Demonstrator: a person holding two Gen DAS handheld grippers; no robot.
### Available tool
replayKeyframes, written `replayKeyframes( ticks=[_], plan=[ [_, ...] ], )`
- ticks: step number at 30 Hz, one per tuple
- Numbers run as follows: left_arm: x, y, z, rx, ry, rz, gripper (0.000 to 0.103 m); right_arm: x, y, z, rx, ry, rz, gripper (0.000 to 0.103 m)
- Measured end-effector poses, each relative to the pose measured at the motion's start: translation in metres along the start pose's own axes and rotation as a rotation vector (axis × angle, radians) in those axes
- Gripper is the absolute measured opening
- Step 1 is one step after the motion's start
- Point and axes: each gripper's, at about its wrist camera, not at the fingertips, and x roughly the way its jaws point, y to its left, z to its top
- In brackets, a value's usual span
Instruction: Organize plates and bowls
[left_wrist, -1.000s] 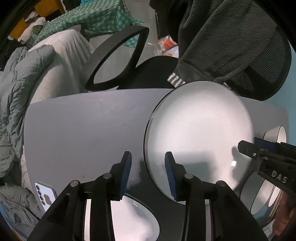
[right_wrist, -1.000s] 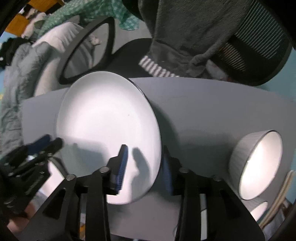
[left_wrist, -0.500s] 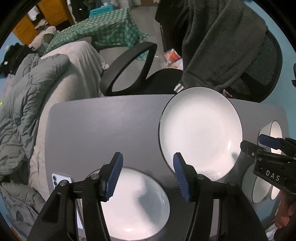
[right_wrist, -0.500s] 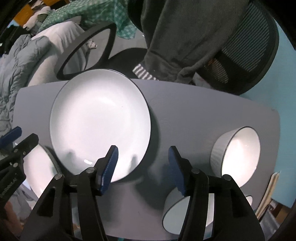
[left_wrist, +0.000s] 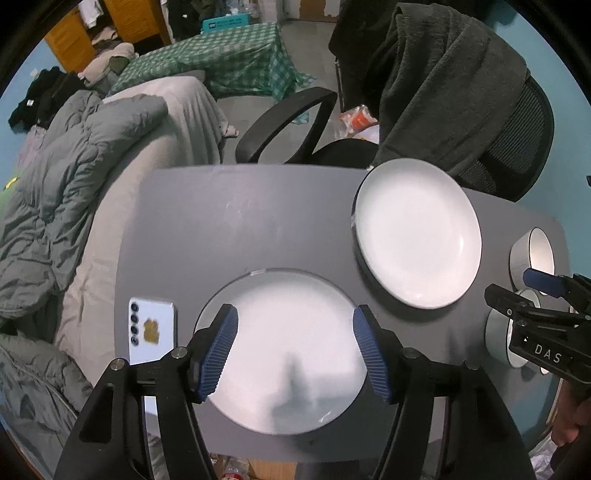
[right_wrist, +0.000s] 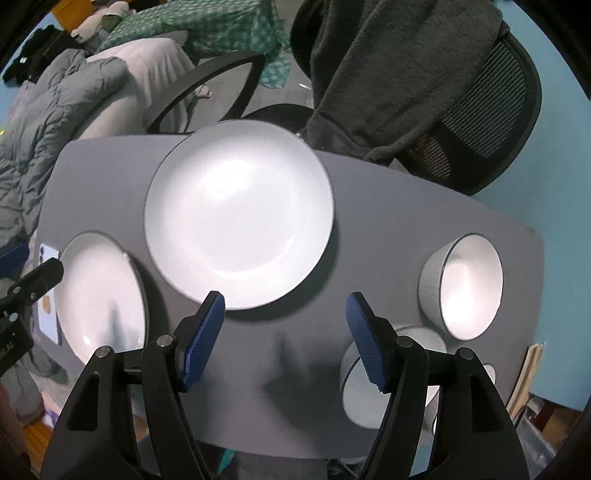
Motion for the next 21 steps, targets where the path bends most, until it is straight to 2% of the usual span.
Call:
replayKeyframes(
  ticks=[12, 21],
  plan=[
    [-0.006, 0.041, -0.044, -0.045, 0.027, 0.055, 0.067, -0.005, 0.028, -0.034, -0.044, 0.016, 0.003, 0.067],
    [-0.024, 0.065, -0.061, -0.109, 0.029, 0.058, 0.067, -0.016, 0.047, -0.049, -0.068, 0.011, 0.01, 0.068]
  ],
)
